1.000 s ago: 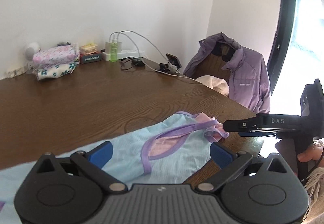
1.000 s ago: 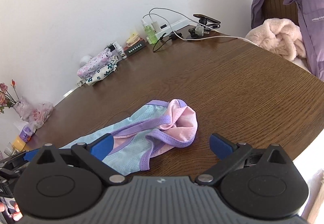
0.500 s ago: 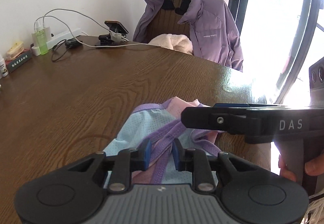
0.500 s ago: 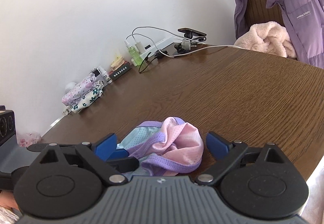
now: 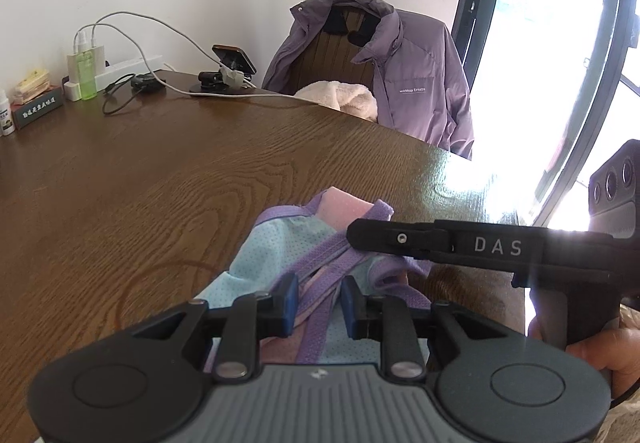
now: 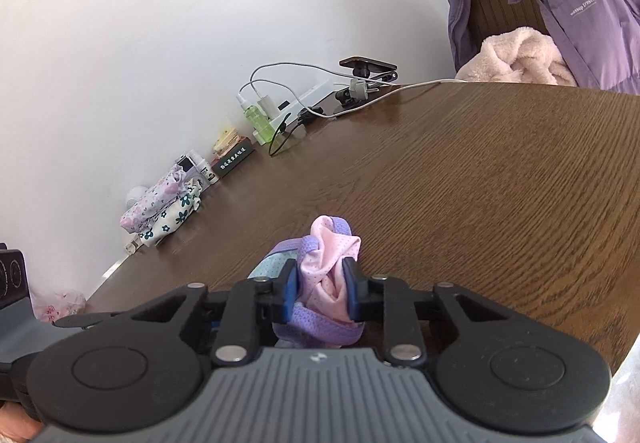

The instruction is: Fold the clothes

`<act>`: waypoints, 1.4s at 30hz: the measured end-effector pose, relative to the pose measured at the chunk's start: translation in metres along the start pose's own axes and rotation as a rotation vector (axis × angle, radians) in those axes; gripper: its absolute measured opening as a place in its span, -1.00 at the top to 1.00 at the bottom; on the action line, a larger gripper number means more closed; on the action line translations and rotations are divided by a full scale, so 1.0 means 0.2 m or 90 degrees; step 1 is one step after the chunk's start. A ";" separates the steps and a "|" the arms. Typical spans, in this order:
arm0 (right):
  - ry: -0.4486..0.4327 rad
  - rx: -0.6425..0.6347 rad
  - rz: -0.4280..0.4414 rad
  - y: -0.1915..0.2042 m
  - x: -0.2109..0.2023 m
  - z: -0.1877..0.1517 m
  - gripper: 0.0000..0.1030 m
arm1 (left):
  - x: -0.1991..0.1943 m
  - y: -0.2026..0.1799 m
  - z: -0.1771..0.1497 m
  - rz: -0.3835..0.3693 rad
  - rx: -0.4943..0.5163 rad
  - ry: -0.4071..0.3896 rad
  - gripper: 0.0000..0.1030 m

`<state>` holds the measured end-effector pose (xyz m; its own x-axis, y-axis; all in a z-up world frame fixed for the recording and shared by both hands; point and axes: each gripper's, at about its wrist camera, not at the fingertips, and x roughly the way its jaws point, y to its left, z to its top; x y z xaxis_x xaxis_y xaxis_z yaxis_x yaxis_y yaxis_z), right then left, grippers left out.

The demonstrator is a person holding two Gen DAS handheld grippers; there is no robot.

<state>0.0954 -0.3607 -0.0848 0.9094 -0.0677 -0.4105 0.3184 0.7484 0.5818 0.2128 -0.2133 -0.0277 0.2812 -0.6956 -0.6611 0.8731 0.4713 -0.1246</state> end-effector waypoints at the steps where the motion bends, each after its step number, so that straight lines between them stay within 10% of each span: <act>1: 0.004 0.002 0.003 0.00 0.00 0.00 0.80 | -0.01 0.00 0.00 0.001 -0.003 0.001 0.56; 8: 0.004 -0.055 0.017 0.06 -0.04 0.05 0.83 | -0.39 0.08 -0.03 0.055 0.001 -0.056 0.43; 18: -0.027 -0.357 0.081 0.56 -0.19 0.04 0.84 | -0.77 0.23 -0.40 0.196 -0.015 0.018 0.46; 25: 0.080 -0.515 0.193 1.01 -0.08 -0.23 0.84 | -0.83 0.28 -0.54 0.194 -0.062 0.012 0.46; 33: 0.176 -0.512 0.190 1.07 0.05 -0.47 0.82 | -1.04 0.29 -0.62 0.206 -0.115 -0.057 0.36; 37: 0.197 -0.465 0.206 1.03 0.03 -0.44 0.11 | -1.07 0.30 -0.63 0.202 -0.129 -0.071 0.27; 42: 0.150 -0.383 0.246 0.91 -0.16 -0.22 0.04 | -1.10 0.30 -0.60 0.188 -0.136 -0.103 0.21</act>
<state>0.1131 -0.1924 0.0026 0.8234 0.3653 -0.4342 -0.2748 0.9262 0.2581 0.1549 0.0330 0.0220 0.5821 -0.5818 -0.5680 0.6477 0.7541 -0.1085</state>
